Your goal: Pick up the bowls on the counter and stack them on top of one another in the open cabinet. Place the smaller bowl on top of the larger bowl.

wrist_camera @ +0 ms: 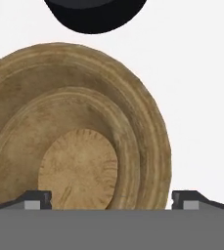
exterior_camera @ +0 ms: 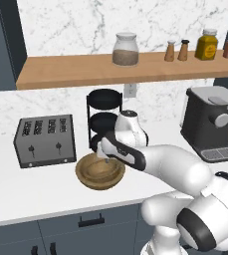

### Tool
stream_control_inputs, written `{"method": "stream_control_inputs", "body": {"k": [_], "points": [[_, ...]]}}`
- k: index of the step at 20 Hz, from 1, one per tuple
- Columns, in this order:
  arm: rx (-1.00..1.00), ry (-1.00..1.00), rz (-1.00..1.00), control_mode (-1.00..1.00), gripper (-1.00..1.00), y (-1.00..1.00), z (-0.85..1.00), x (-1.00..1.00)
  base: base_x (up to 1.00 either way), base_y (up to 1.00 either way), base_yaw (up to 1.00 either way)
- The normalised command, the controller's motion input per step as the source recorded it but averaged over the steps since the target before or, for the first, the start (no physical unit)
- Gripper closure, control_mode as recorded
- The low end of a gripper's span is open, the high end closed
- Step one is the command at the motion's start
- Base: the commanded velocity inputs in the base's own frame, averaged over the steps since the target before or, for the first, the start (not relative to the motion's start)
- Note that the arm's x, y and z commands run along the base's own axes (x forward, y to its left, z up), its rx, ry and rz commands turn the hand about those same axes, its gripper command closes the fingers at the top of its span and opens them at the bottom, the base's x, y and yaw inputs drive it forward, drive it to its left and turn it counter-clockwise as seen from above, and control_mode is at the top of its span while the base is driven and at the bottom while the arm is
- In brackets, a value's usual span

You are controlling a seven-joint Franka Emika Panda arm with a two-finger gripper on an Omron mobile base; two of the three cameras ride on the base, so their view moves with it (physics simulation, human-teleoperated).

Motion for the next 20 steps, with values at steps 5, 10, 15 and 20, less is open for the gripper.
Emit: {"method": "stream_control_inputs", "body": {"k": [5,10,15,20], "points": [[0.01,0.01,0.00,-1.00,-1.00,-0.43,0.01,-0.07,0.00,0.00,0.00],[0.00,0.07,0.05,-1.00,-1.00,-0.20,0.00,0.23,0.00,0.00,0.00],[0.00,0.08,0.04,-1.00,-1.00,0.00,-0.21,0.25,0.00,0.00,0.00],[0.00,0.04,0.05,-1.00,-1.00,0.04,-0.27,0.23,0.00,0.00,0.00]]}}
